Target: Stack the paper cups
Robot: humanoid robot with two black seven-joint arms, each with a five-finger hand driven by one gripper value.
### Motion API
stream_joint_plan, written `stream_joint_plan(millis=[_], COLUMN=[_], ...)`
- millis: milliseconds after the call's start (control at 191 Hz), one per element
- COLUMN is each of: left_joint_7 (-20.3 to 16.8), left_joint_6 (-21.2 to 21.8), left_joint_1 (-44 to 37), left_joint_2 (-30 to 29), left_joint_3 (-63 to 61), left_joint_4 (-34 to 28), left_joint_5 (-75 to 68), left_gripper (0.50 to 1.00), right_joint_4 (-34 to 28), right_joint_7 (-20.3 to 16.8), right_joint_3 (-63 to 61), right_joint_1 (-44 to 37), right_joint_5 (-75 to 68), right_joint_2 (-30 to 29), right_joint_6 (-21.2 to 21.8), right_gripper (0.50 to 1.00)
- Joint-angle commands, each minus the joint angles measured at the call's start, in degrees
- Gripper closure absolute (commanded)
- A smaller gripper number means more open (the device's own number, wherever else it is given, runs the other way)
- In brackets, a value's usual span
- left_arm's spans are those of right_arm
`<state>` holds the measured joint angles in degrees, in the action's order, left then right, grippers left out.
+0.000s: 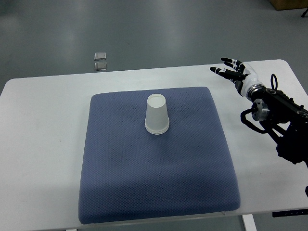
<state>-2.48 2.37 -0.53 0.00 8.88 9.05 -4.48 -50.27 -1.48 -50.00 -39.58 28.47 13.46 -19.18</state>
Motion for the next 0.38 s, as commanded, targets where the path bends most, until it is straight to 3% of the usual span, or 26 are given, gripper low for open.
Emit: stream_joint_plan(millis=[0,372], left_joint_7=[0.0,0.0], left_joint_6=[0.0,0.0], left_joint_1=[0.0,0.0], left_joint_2=[0.0,0.0], left_joint_3=[0.0,0.0], left_joint_4=[0.0,0.0], left_joint_5=[0.0,0.0], left_gripper=[0.5,0.5], right_joint_4=[0.0,0.0], right_joint_7=[0.2,0.2], right_joint_3=[0.0,0.6], right_joint_1=[0.6,1.3], right_joint_5=[-0.7,-0.3], right_joint_2=[-0.3,-1.0], right_joint_6=[-1.4,-1.2], right_gripper=[0.585,0.583])
